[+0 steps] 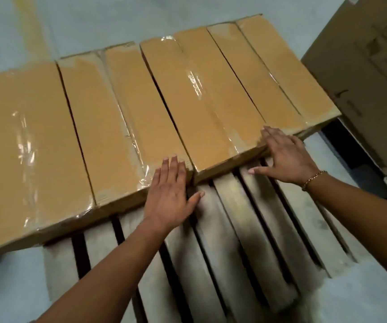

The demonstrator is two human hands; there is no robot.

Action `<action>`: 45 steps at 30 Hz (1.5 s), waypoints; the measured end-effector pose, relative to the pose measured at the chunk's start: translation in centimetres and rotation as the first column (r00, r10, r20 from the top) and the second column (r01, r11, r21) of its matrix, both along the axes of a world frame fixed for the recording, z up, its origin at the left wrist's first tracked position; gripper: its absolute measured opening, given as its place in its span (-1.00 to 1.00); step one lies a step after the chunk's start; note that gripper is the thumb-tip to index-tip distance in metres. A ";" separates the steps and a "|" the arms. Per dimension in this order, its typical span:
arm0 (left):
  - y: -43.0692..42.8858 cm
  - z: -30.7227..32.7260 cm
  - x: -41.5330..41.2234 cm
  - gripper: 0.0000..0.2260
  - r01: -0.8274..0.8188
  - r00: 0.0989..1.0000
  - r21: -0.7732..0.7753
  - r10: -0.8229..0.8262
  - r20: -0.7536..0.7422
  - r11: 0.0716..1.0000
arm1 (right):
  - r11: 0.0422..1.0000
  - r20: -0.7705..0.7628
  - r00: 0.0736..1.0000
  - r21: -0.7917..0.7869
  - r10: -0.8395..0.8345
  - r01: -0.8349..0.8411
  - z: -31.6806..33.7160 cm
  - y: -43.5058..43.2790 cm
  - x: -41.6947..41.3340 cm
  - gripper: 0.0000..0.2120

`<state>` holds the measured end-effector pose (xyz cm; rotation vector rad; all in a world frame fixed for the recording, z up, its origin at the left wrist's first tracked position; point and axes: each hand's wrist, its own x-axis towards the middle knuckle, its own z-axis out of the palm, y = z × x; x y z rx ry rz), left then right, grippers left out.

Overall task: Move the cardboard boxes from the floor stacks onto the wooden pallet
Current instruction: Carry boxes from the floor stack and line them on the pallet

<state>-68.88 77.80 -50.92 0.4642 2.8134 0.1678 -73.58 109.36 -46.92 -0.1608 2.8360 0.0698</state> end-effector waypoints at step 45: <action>16.8 -7.7 -12.2 -0.21 0.110 0.986 -0.103 -0.122 -0.115 0.989 | 0.954 -0.093 0.950 0.010 0.298 -0.299 -10.7 14.6 -11.1 0.14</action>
